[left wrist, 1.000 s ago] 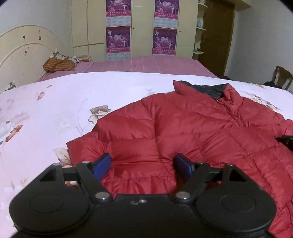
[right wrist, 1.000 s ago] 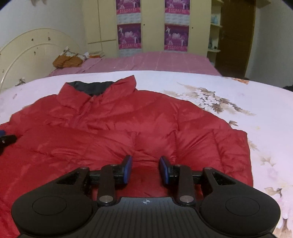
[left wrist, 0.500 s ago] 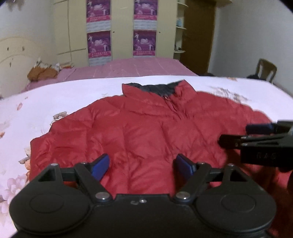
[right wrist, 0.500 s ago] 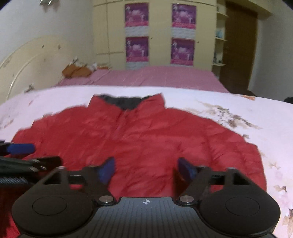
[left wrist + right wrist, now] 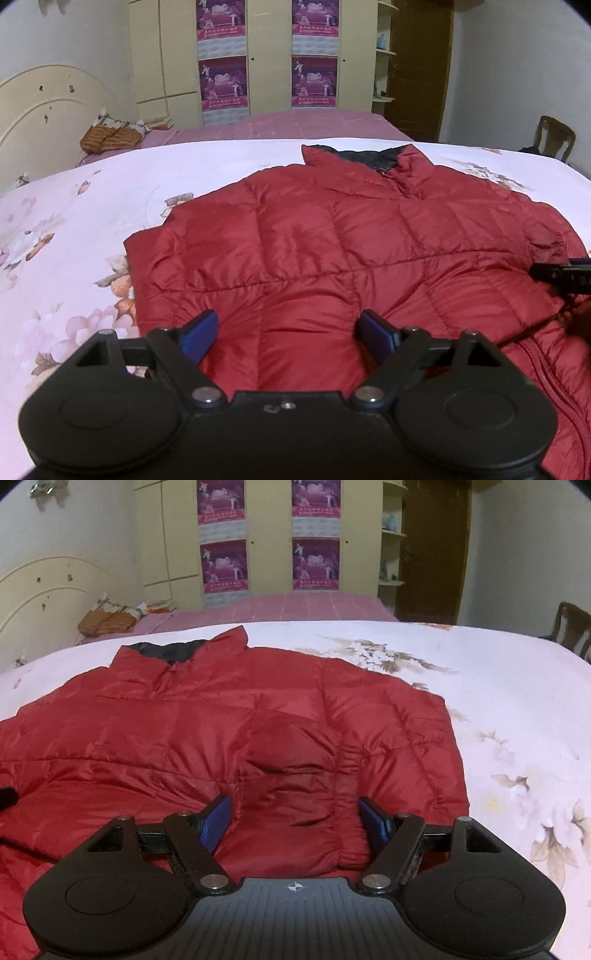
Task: Fold large clothes
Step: 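Grasp the jacket side with the left tool and fold it lengthwise toward the zipper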
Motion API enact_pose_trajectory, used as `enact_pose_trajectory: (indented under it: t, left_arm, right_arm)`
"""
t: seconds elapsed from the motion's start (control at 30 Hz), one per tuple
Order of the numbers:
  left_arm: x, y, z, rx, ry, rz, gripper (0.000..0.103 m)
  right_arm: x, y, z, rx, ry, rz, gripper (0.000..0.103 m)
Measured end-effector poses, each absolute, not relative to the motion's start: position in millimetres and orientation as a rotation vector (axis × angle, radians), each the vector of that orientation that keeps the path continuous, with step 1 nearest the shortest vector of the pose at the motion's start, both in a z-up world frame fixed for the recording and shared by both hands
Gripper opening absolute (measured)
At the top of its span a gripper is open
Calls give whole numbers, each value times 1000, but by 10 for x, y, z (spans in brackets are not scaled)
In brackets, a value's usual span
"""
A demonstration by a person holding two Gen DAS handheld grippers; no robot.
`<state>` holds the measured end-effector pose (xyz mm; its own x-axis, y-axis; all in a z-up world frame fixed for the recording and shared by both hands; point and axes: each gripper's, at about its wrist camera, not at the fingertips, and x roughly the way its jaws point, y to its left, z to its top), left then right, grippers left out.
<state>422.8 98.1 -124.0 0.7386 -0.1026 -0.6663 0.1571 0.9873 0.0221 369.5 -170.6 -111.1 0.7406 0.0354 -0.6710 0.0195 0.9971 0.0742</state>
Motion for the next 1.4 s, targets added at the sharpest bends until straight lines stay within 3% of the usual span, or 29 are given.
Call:
enact_pose_trajectory:
  t: [0.23,0.27,0.3,0.33,0.7,0.8,1.1,1.2,1.4]
  left_arm:
    - [4018,1056,-1110,97,714,-85,92]
    - [3941,1093,-1091,98,710,-66,94]
    - [3854,1140,-1083,94,711,-48,94]
    - [3780,1187,-1080,86,717,-36,94]
    - [2779,1515,-1055,21,777,49,92]
    - [2500,1553,-1034,9,786,59,89]
    - [1791,1538,-952,-3,778,75,87]
    - [1588,1530,-943,-11,776,77,87]
    - [1293,1565,-1005,-59,792,79,86]
  right_arm:
    - [3667,-1802,-946,105,762,20,72]
    - [3599,-1853,-895,114,744,15,75]
    - [3525,-1910,-860,124,733,10,92]
    - [3433,-1992,-831,143,721,10,96]
    - [2155,-2862,-686,255,742,-18,95]
    - [1781,-3048,-658,285,759,-13,89]
    - [938,-3216,-625,338,774,30,87]
    - [759,-3271,-654,386,791,53,77]
    - [522,-3337,-722,509,822,99,76]
